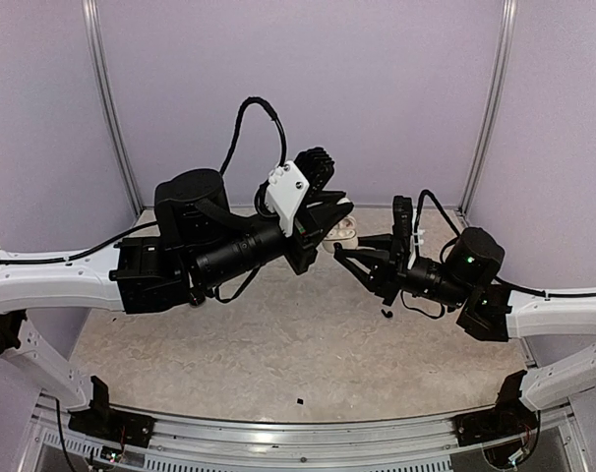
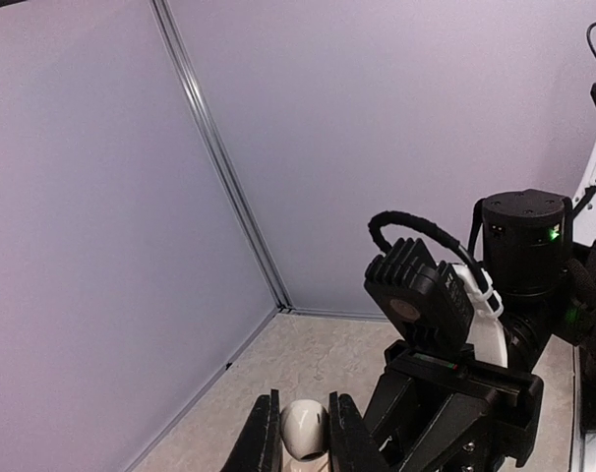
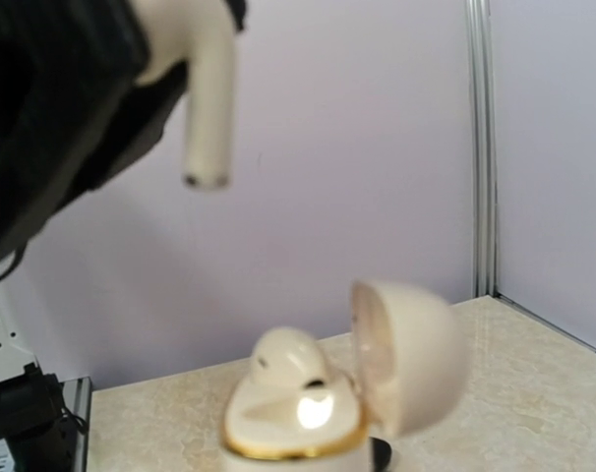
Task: Insert the wireless bluetooth earbuds into the charging case
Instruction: Insert the right earbud into the right side groove of the charging case.
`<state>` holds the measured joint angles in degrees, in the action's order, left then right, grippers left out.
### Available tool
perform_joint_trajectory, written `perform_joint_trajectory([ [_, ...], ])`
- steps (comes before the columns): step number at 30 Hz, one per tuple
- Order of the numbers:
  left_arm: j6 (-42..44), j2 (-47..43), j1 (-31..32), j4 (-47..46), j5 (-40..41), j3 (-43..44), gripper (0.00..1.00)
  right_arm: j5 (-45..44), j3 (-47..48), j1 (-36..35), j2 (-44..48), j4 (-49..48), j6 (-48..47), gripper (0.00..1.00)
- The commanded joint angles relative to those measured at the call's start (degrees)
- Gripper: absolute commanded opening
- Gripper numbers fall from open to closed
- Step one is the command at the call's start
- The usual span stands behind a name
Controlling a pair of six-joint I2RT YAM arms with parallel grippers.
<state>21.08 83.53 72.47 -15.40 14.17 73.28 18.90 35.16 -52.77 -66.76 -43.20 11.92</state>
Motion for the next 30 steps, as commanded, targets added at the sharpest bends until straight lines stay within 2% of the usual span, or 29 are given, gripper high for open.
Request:
perform_joint_trajectory([
  [1,0.7,-0.8,0.4,-0.8,0.4,-1.1,0.07,-0.1,0.7,-0.7,1.5,-1.6,1.4,0.00],
  [30,1.2,4.1,0.5,-1.3,1.9,-1.4,0.05,1.6,1.5,-0.7,1.7,-2.9,3.0,0.00],
])
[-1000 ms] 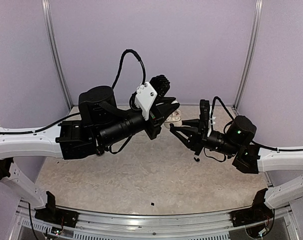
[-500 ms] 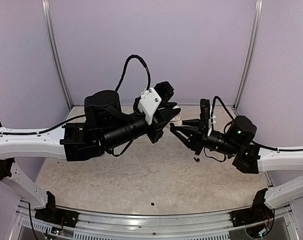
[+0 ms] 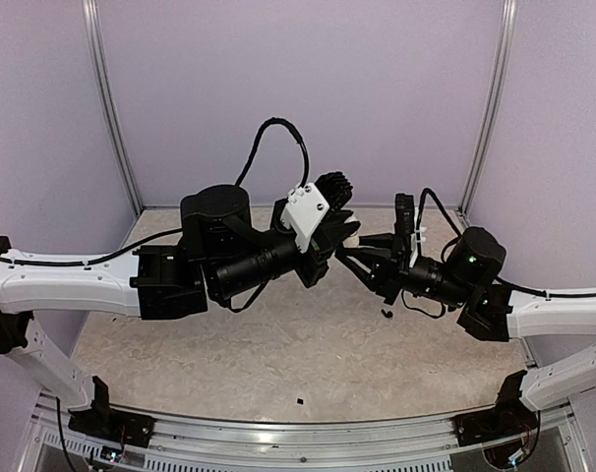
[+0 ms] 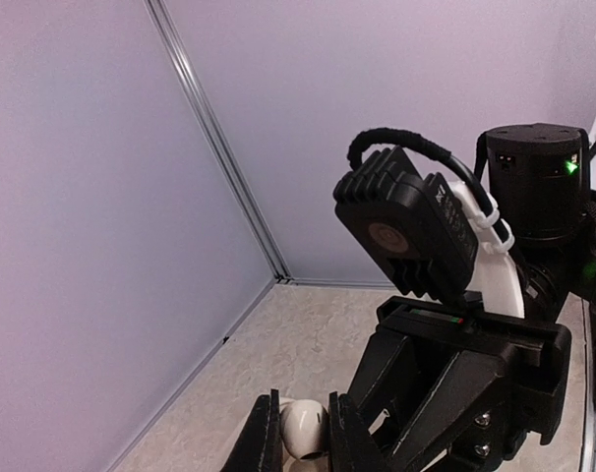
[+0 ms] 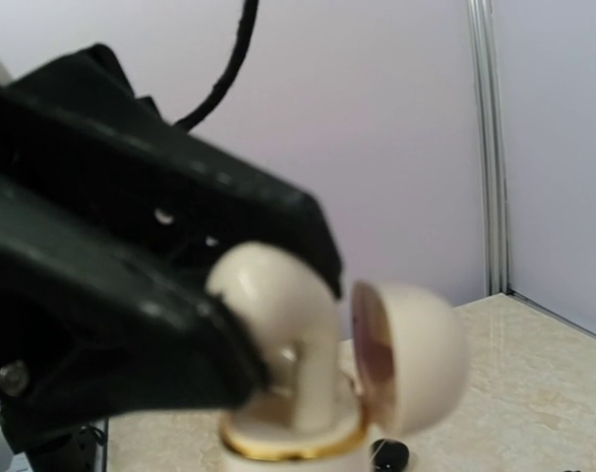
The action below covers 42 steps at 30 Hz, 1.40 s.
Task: Insert the wireless bluetooth earbuds into the charging case
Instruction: Insert the right earbud into the right side groove of the charging case.
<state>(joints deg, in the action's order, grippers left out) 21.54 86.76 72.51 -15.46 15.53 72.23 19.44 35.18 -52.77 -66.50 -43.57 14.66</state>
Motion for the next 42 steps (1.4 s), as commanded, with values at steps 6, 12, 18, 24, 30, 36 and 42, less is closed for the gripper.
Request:
perform_joint_trajectory([
  [6,-0.3,1.0,0.4,-0.5,0.0,-0.7,0.05,0.6,1.4,-0.7,1.9,-2.6,0.0,0.00],
  [12,-2.1,0.7,0.4,0.5,-0.2,-1.3,0.08,0.3,1.2,-0.7,2.7,-3.5,-1.0,0.00],
  [18,-3.5,0.9,0.4,1.5,-0.9,-1.1,0.09,1.8,1.4,-0.7,2.9,-3.6,-2.6,0.00],
  [24,-4.3,1.0,0.2,2.7,-1.5,-0.9,0.13,1.8,1.5,-0.7,3.2,-3.4,-3.3,0.00],
  [30,-4.7,0.6,-0.2,3.2,-1.6,-0.8,0.16,2.0,1.3,-0.7,3.1,-3.5,-3.6,0.00],
  [36,-4.6,0.7,-0.4,3.2,-1.6,-0.4,0.19,2.1,1.3,-0.7,3.0,-3.2,-3.6,0.00],
  [42,-4.2,0.7,-0.4,3.6,-2.0,0.7,0.23,2.1,1.3,-0.6,3.0,-3.2,-3.7,0.00],
])
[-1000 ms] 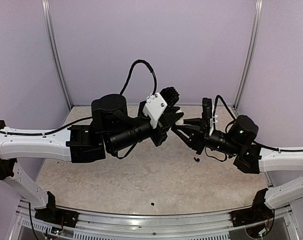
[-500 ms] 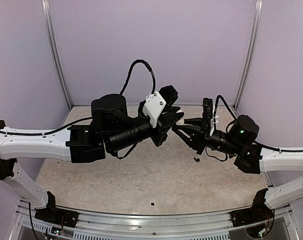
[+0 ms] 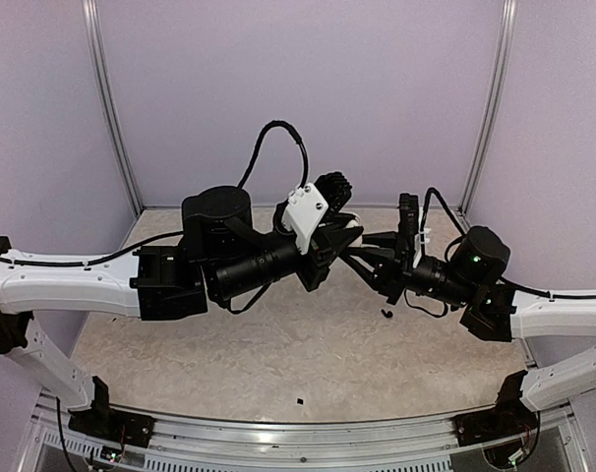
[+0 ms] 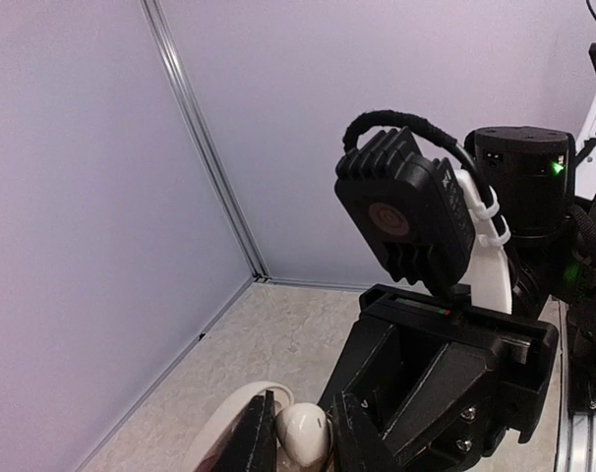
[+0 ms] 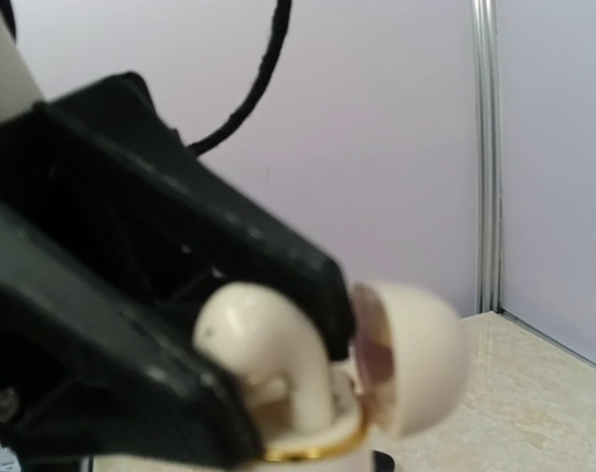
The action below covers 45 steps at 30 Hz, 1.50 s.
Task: Insert the wireless bluetooth earbuds into the charging case
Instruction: Insert the right earbud into the right side groove of the charging case, then adjust the right earbud in the right side groove of the charging case.
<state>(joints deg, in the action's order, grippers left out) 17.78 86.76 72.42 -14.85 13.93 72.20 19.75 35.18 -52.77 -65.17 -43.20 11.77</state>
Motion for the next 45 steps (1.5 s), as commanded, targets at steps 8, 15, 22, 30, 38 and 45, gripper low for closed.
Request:
perform_joint_trajectory([
  [8,0.1,0.6,-0.1,3.3,-0.5,2.4,0.38,1.5,0.6,-0.6,1.9,-3.7,-0.4,0.00],
  [15,2.3,0.3,0.8,3.0,0.6,4.1,0.49,1.5,0.1,-0.7,1.8,-4.0,0.1,0.00],
  [22,5.2,-0.4,2.6,2.4,-0.1,6.1,0.59,0.6,-0.4,-0.7,1.1,-4.0,0.5,0.00],
  [30,1.1,-4.1,2.9,0.8,-2.0,4.3,0.65,0.1,-0.4,-0.7,1.3,-3.1,-0.4,0.00],
  [38,-7.7,-8.4,-0.6,3.0,-4.3,0.7,0.65,2.5,-0.3,-0.7,2.0,-0.9,-3.0,0.00],
  [45,-13.0,-10.0,-4.3,5.4,-12.0,-0.2,0.65,3.6,0.5,-0.8,1.8,0.3,-3.4,0.00],
])
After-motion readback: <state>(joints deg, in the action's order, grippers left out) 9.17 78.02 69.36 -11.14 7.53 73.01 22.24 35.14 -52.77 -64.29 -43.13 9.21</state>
